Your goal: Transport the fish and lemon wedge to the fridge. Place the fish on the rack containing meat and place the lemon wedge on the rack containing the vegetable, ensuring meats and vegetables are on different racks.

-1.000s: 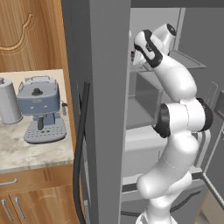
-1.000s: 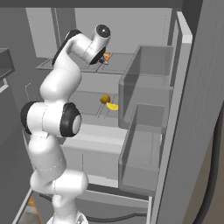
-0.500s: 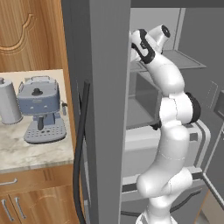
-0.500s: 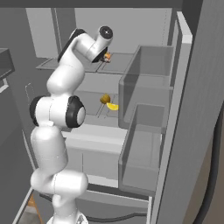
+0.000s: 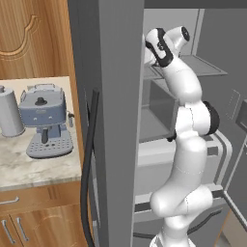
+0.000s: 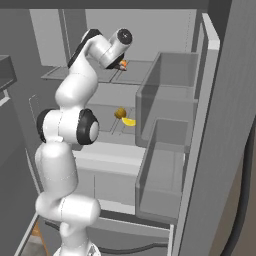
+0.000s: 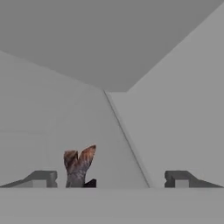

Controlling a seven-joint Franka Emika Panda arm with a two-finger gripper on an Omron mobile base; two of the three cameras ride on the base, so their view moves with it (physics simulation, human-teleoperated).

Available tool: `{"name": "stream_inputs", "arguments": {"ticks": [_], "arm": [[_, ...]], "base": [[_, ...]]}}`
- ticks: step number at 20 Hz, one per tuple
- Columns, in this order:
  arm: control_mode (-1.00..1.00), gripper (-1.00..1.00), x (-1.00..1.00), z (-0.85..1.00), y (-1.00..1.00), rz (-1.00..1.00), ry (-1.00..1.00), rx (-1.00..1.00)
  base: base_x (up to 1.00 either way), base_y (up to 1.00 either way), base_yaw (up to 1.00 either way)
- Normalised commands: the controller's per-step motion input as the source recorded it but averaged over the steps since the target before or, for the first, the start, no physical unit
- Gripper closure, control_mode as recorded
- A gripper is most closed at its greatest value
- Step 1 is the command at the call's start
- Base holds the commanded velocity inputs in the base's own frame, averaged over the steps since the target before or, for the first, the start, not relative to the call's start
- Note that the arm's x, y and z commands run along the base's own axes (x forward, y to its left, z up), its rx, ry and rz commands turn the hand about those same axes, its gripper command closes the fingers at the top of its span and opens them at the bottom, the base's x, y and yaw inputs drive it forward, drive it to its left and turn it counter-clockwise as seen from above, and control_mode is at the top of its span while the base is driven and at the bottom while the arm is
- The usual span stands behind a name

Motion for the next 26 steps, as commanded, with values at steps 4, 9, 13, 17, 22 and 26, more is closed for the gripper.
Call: {"name": "stream_inputs", "arguments": {"ticks": [4,9,13,17,22,26], "arm": [[-1.00,-1.00,-0.23,0.00,0.21,0.00,-0.08,0.07],[-1.00,-1.00,-0.44,0.00,0.14,0.00,-0.03,0.06],[-1.00,-1.00,-0.89,0.00,-0.02,-0.01,-0.01,0.00],[-1.00,-1.00,-1.00,0.00,0.03,-0.03,-0.08,0.00],[-1.00,-1.00,-1.00,0.00,0.03,-0.01,-0.07,0.00],[-1.00,-1.00,-1.00,0.03,0.00,0.00,-0.02,0.00]], "base": [[0.00,0.00,0.00],[0.00,0.00,0.00],[0.00,0.00,0.00],[0.00,0.00,0.00],[0.00,0.00,0.00],[0.00,0.00,0.00]]}}
